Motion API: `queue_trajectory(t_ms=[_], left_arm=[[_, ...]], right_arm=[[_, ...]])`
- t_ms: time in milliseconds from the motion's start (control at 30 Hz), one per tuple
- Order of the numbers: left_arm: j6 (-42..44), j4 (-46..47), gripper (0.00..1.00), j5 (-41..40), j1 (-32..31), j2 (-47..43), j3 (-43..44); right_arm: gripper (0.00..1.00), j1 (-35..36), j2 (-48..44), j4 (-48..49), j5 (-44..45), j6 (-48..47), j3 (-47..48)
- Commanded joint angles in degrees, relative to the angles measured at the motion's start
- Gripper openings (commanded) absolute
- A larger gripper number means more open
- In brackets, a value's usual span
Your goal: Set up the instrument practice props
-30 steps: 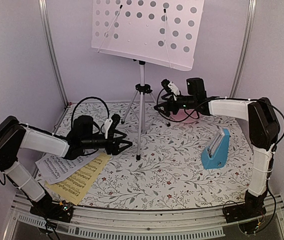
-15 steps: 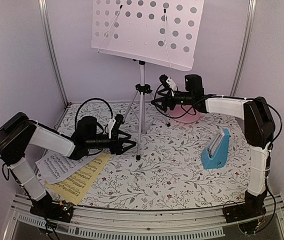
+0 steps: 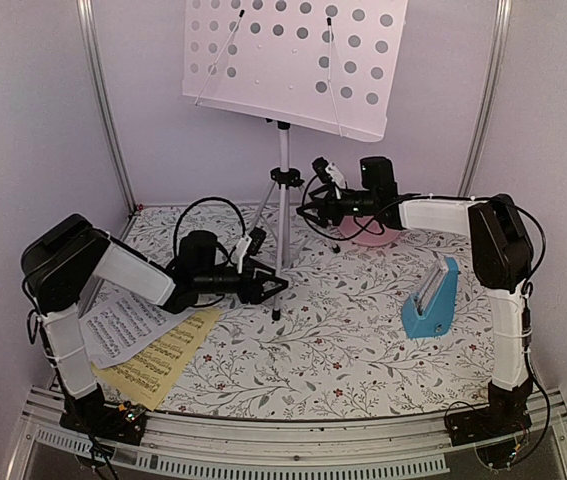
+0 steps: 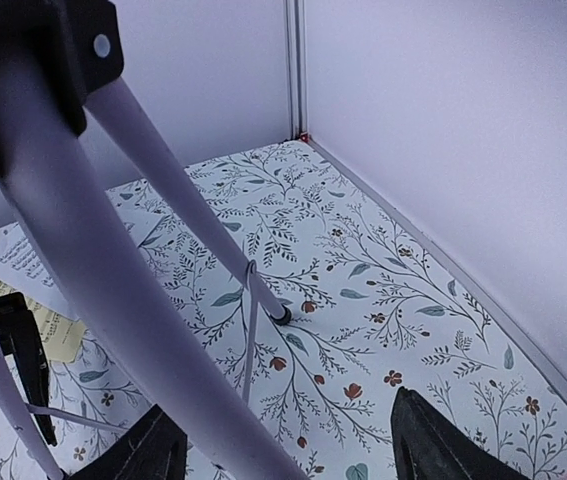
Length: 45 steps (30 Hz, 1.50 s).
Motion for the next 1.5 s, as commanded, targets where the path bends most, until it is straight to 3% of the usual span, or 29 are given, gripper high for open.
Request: queue_trajectory(t_ms=[0,200,600,800,1033,1200,1367,1467], left_arm=[[-1.64,1.63,0.55,1.74,-1.46,2.28,2.53],[-2.91,2.15,0.28,2.56,-3.74,1.16,1.78],[-5.40,3.99,0.00,1.19,-4.54,-4.53,-7.62],[-6.48,3.71,0.00,0.52,-4.53,-7.36,-9.85],[-8.32,3.34,0.00,-1.10,-4.66,-9.32,-10.77],[-7.99,6.19,0.01,-4.23,-5.15,-9.92,-12.87],[-2.11,3.32,0.16,-7.59,-5.15,-12.01,-12.27],[3.54,-2.47,0.33,-10.53,-4.99,-14.20,-9.91]], right_arm=[[0.68,0.57,1.55,-0.31,-1.95,0.96,1.62],[0.46,0.60,0.93,-2.25,-1.83,-0.97,-0.15],[0.14,0.57,-1.06,-9.69,2.49,-5.58,-1.52],[0.00,0.60,-2.15,-13.29,4.79,-7.48,-2.22],[0.00,0.35,-4.42,-16.99,9.66,-9.49,-3.87],[0.00,0.44,-4.20,-19.70,7.92,-10.72,-4.00],[0.00,1.61,-3.60,-20.80,7.01,-11.92,-4.95],[0.00,2.61,-3.68,-21.00,7.46,-13.01,-6.05]])
